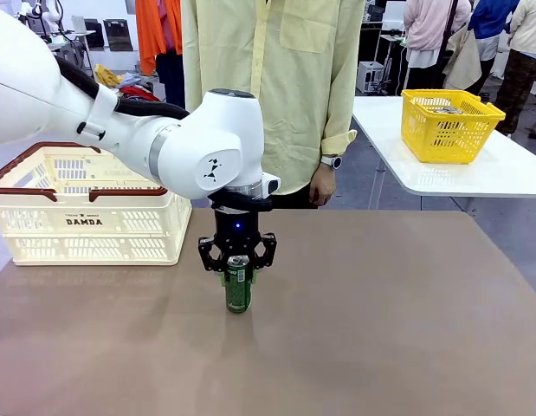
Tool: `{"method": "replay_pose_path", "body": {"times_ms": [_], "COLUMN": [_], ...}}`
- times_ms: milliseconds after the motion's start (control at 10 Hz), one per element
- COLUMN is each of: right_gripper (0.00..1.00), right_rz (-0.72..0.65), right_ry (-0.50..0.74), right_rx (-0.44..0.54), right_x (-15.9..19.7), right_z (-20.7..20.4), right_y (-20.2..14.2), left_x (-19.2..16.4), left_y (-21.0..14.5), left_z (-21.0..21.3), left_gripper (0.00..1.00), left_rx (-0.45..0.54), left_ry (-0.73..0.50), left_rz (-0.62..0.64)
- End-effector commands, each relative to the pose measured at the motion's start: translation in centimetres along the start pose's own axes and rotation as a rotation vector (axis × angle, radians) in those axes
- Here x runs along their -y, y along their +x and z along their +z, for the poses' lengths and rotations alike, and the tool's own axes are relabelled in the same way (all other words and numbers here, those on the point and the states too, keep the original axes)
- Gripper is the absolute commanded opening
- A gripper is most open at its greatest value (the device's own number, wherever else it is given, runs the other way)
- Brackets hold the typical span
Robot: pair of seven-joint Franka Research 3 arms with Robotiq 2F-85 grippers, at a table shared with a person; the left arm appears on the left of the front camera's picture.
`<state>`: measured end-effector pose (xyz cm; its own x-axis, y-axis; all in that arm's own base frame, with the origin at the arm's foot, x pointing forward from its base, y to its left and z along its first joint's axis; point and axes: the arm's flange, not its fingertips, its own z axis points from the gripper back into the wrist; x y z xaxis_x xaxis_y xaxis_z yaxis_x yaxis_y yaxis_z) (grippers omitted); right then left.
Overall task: Place the drinks into the Shopping basket.
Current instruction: Pick up one drink and place it into the Shopping basket.
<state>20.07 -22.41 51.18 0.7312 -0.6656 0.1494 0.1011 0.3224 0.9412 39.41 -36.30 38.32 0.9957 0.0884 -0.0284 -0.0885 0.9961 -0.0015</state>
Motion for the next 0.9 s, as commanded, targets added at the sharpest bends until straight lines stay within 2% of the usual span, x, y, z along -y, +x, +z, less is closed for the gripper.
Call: {"method": "replay_pose_path", "body": {"times_ms": [0, 400, 500, 600, 800], "right_gripper": [1.0, 1.0, 1.0, 1.0, 1.0], "right_rz": [0.015, 0.015, 0.015, 0.015, 0.015], "right_ry": [0.018, 0.018, 0.018, 0.018, 0.018], "right_rx": [0.001, 0.001, 0.001, 0.001, 0.001], "right_x": [-0.2, -0.2, -0.2, -0.2, -0.2], "right_z": [0.1, 0.1, 0.1, 0.1, 0.1], "right_y": [0.1, 0.1, 0.1, 0.1, 0.1], "left_x": [0.1, -0.7, -1.2, -1.7, -3.6], "left_y": [0.5, 0.9, 1.4, 2.2, 5.4], "left_z": [0.1, 1.5, 3.7, 6.4, 13.3], "left_gripper": [0.0, 0.0, 0.0, 0.0, 0.0], "left_rx": [0.02, 0.038, 0.081, 0.078, 0.127], "left_ry": [0.05, 0.016, 0.003, -0.041, -0.059], "left_rz": [0.023, 0.03, 0.032, -0.006, -0.004]}}
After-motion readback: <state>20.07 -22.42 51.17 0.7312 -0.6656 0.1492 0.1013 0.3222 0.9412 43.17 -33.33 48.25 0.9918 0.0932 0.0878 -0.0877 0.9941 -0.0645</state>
